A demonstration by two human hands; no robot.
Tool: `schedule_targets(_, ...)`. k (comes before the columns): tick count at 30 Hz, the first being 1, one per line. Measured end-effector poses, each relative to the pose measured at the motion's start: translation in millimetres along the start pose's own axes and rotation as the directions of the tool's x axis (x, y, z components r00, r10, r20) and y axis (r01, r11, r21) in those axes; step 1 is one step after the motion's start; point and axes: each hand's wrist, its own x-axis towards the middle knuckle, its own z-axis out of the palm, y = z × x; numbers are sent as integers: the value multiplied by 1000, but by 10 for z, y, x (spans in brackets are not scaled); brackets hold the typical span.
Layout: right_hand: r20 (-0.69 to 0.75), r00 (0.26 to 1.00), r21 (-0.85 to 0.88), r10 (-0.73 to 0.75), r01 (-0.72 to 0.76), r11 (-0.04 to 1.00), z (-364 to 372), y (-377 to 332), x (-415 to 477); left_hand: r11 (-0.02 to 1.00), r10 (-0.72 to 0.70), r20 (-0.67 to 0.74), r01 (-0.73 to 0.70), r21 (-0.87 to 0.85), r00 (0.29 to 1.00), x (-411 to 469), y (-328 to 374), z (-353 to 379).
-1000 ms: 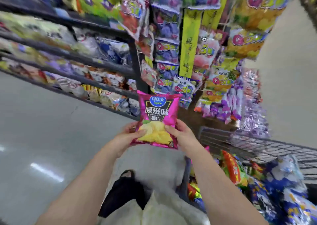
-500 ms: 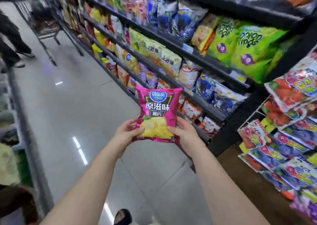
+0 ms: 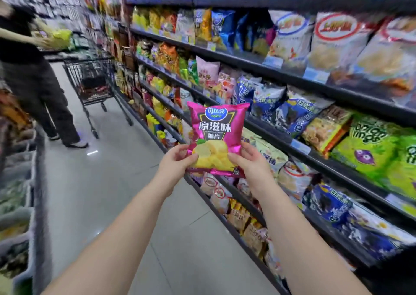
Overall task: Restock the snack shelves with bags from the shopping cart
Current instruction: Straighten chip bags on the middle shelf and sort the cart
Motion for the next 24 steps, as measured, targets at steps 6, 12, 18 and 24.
schedule_targets(6, 20, 986, -50, -163, 164, 985, 74, -591, 1087, 991, 131, 4, -131, 40, 991, 1140, 667, 215)
schedule_targets(12, 6, 961, -98, -276, 275, 956, 6, -1145, 2273, 965, 229, 43, -233, 117, 972, 2311, 1346, 537)
schedule_targets(18, -66, 923, -220, -379, 357, 908, -61, -1611, 3299, 947, 288, 54, -293, 128, 956, 3379, 1800, 892)
schedule_targets(24, -210, 902, -335, -378, 296, 894, -236, -1821, 4097, 926, 334, 170, -356, 125, 927, 4368, 2039, 1222)
